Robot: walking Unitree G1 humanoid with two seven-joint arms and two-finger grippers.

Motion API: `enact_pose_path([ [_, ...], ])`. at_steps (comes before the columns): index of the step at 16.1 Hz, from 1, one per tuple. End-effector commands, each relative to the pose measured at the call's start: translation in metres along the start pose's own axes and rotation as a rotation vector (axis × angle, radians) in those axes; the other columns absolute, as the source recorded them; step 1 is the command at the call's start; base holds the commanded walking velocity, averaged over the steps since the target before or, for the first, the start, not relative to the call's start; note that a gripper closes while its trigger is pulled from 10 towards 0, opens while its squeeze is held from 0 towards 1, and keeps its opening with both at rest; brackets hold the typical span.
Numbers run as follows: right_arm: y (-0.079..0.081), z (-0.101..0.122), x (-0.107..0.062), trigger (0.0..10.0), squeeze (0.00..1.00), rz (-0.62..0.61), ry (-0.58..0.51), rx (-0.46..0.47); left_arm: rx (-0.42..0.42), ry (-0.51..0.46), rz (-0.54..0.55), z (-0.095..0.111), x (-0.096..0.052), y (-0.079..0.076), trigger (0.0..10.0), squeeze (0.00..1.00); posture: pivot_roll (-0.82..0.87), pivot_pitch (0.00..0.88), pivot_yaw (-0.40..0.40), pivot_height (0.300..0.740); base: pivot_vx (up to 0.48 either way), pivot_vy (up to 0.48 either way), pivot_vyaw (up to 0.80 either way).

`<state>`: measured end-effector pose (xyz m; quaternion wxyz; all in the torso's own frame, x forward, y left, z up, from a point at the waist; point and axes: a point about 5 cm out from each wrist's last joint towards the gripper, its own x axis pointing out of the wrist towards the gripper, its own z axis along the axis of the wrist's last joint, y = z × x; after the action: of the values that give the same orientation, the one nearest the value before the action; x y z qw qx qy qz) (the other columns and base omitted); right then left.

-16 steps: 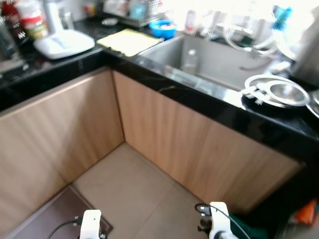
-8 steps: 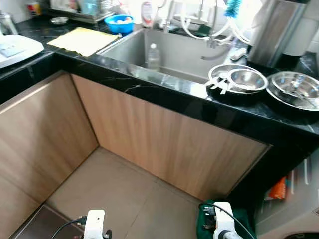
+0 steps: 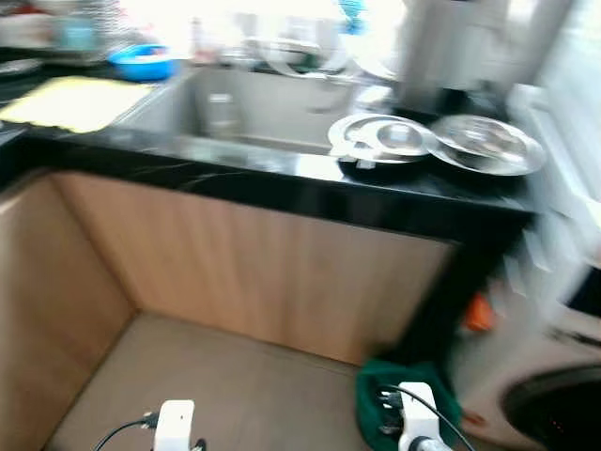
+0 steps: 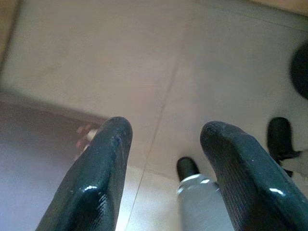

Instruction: Kitchen organization

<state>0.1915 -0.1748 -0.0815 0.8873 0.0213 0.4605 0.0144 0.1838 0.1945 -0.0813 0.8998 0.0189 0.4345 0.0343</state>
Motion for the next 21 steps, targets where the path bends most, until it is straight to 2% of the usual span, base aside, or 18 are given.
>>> enact_pose_path([
  [1, -0.0009, 0.0028, 0.0003, 10.0, 0.00, -0.004, -0.005, 0.004, 0.017, 0.002, -0.005, -0.0025, -0.0007, -0.0001, 10.0, 0.00, -0.08, 0.000, 0.013, 0.740, 0.000, 0.000, -0.65],
  [21, 0.0016, 0.0033, 0.0007, 10.0, 0.00, 0.011, -0.003, -0.015, 0.032, 0.009, -0.011, -0.0060, -0.0016, -0.0008, 10.0, 0.00, -0.07, 0.000, 0.008, 0.740, 0.000, 0.027, -0.65],
])
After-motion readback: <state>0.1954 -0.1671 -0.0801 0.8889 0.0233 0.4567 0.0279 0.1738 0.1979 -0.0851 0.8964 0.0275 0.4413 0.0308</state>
